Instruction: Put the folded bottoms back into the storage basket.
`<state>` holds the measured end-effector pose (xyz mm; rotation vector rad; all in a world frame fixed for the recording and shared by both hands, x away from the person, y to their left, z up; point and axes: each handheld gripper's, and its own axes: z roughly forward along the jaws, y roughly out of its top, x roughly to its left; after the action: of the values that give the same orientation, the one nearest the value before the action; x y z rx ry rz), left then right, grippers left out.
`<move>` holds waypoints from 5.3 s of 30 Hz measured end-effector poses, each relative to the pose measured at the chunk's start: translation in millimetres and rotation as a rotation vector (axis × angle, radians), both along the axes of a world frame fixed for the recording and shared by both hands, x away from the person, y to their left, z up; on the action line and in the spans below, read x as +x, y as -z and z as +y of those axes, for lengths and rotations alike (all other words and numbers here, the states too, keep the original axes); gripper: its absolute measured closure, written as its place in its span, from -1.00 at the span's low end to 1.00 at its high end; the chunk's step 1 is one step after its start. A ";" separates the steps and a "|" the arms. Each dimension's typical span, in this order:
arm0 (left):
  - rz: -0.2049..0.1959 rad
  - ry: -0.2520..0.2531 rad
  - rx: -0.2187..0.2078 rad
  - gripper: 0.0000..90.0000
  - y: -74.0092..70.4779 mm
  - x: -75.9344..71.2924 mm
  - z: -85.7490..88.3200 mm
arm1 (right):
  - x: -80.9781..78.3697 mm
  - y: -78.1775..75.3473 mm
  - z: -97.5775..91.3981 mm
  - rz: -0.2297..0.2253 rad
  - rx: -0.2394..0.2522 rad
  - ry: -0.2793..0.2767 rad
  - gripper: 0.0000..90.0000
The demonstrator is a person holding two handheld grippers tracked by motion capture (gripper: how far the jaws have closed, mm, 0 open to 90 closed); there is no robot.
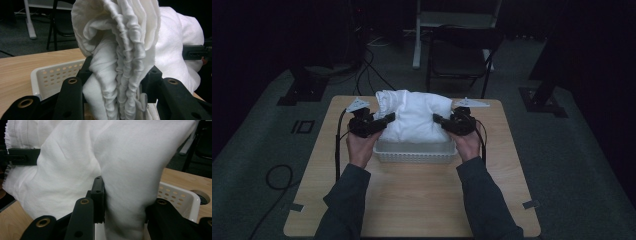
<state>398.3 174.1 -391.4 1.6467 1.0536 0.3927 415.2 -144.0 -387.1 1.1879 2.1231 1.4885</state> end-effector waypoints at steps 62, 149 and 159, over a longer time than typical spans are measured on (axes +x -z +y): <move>0.085 -0.047 0.028 0.24 35.5 31.5 -14.9 | 29.3 37.7 2.1 0.071 -0.070 0.078 0.52; 0.244 -0.161 0.221 0.24 94.8 40.5 -39.8 | 34.2 91.3 22.6 0.182 -0.241 0.112 0.51; 0.244 -0.163 0.276 0.24 94.9 38.7 -42.9 | 34.7 93.1 25.6 0.194 -0.285 0.107 0.48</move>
<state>436.9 131.1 -486.3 1.8937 1.3700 0.4687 449.8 -118.5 -480.3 1.3569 2.2605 1.0191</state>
